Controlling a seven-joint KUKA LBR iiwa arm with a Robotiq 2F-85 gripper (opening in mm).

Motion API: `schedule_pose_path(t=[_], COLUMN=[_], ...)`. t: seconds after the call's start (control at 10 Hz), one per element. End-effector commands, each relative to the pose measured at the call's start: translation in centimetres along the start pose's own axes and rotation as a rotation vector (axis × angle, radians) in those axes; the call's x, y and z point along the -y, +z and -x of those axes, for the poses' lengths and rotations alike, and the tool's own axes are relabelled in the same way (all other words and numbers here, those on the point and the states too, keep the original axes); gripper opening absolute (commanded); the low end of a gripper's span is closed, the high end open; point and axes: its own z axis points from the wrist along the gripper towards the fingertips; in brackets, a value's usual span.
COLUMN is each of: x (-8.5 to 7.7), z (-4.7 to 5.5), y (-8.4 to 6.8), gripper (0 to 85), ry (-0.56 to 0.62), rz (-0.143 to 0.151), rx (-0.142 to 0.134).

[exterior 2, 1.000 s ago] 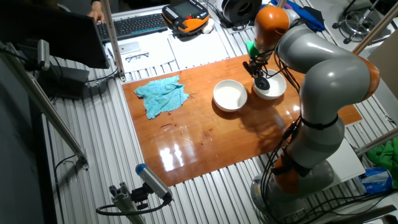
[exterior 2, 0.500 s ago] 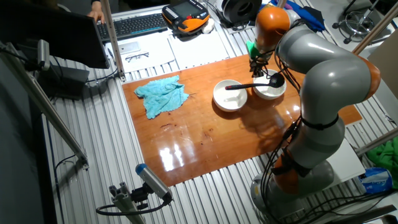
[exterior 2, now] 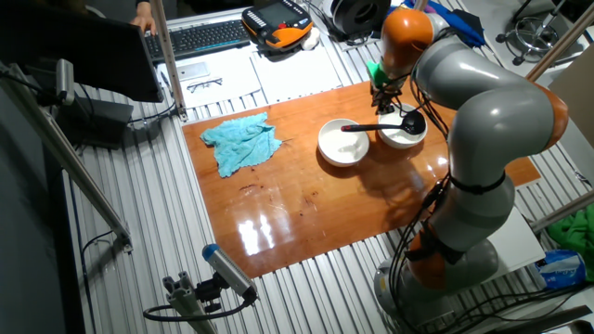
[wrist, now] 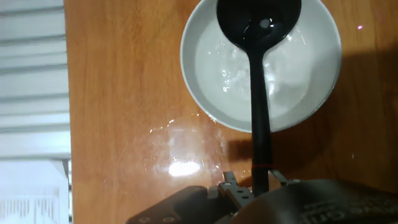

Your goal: Scoop water with a large spoon from one bowl to another

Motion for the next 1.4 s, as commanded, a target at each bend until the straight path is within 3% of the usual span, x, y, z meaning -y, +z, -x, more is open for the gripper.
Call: schedule_pose_path(t=[0.0,0.2,0.4,0.5,0.6,0.7,0.8,0.9,1.1,1.3], x=[0.1,0.3,-0.7,-0.7,-0.5,-0.4,-0.2,-0.1,-0.2,-0.1], z=[-0.4,-1.6,-3.7,-4.1,-4.0,-4.0,-4.2,-4.4,-4.6,-4.8], y=[-0.5,-2.1,-3.2,-3.7,-3.8,-3.9,-4.0,-4.0,-3.8,-3.8], gripper=[34.0,0.0,0.0,0.0,0.0,0.0,0.0,0.0,0.0,0.0], ry=[-0.070,-0.267,-0.382,-0.491,-0.590,-0.656,-0.747,-0.862,-1.027,-1.142], rz=[-0.005,-0.028,-0.062,-0.078,-0.070,-0.032,-0.001,0.027,0.046,0.048], rx=[-0.002,-0.009,-0.010,-0.022,-0.051,-0.087,-0.085,-0.052,-0.033,-0.046])
